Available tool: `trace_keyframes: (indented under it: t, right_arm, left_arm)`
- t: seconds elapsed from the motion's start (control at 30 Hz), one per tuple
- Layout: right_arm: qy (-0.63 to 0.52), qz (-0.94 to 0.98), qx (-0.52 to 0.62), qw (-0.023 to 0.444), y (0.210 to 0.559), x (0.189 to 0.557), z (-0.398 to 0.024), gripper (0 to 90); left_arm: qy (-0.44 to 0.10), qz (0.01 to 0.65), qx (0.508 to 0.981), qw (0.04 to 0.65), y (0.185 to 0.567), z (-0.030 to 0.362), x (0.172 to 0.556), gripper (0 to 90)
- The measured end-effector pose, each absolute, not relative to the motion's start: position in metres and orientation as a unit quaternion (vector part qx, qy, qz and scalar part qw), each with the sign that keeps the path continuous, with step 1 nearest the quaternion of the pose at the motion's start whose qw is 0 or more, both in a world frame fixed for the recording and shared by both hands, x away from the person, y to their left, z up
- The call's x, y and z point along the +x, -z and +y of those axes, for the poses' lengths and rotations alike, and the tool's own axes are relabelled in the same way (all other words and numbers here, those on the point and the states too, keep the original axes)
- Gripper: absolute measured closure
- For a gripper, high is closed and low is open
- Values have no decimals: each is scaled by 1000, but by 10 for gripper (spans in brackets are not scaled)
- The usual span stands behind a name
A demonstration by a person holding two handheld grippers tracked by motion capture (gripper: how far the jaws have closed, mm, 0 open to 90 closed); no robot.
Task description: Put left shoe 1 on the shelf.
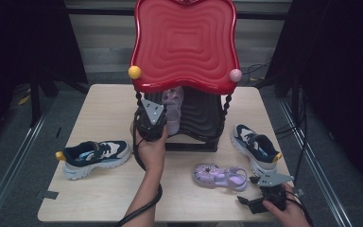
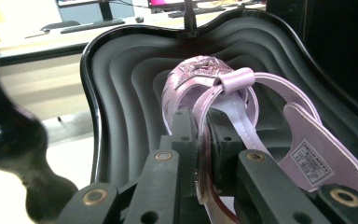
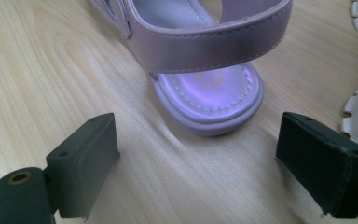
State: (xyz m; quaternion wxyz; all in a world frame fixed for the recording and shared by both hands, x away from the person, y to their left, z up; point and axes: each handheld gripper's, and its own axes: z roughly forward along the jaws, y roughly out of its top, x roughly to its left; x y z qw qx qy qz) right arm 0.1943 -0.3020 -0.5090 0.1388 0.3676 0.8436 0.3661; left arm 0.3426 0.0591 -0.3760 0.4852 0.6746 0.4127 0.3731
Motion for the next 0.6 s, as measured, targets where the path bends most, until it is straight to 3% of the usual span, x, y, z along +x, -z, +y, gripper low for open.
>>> trace_keyframes:
  t: [0.6]
  right_arm:
    - [-365, 845, 366, 139, 509, 195, -302, 118]
  left_arm:
    - [-395, 422, 648, 496, 381, 47, 360, 826]
